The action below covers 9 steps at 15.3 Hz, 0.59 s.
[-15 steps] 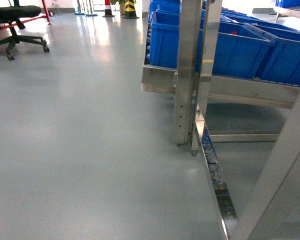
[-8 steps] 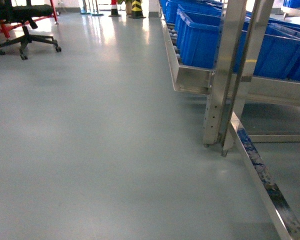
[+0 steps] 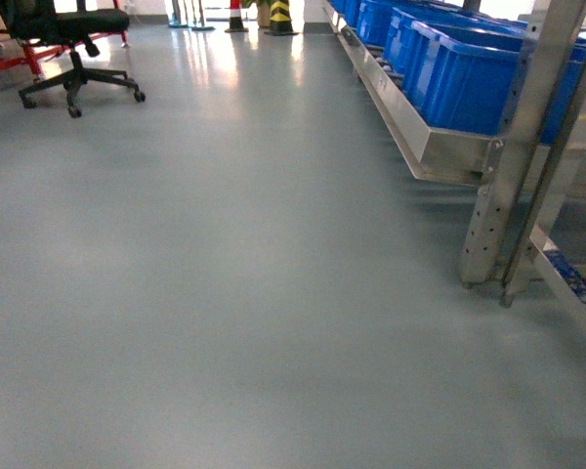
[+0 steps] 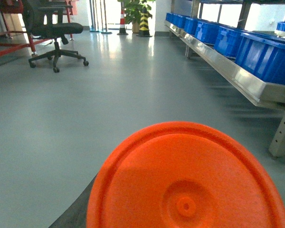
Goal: Pick capacitor and pack into box
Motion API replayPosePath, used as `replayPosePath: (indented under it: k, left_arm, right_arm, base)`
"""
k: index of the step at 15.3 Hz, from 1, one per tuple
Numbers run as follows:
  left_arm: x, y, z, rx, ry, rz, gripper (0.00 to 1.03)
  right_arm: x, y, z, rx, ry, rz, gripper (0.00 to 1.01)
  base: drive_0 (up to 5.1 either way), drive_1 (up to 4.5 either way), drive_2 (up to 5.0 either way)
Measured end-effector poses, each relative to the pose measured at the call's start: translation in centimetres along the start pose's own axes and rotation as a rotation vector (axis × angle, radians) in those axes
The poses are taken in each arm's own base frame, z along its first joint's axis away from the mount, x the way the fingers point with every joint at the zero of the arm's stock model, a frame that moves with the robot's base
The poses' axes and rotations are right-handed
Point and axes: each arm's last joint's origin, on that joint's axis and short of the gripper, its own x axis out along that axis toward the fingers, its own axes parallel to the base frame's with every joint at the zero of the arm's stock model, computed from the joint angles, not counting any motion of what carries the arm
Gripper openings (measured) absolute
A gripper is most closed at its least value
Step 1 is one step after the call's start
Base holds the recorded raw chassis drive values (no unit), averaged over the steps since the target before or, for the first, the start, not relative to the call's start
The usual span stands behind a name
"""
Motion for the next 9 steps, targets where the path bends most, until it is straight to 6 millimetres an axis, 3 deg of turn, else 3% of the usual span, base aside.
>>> replayPosePath:
  k: [9]
  left_arm:
    - [0.00,0.00,0.01,0.000,-0.001,0.001,0.44]
  right_arm:
    - [0.00,0.00,-0.02,0.000,0.002,0.000,0.98]
  base:
    - [-5.0,2.42,2.4]
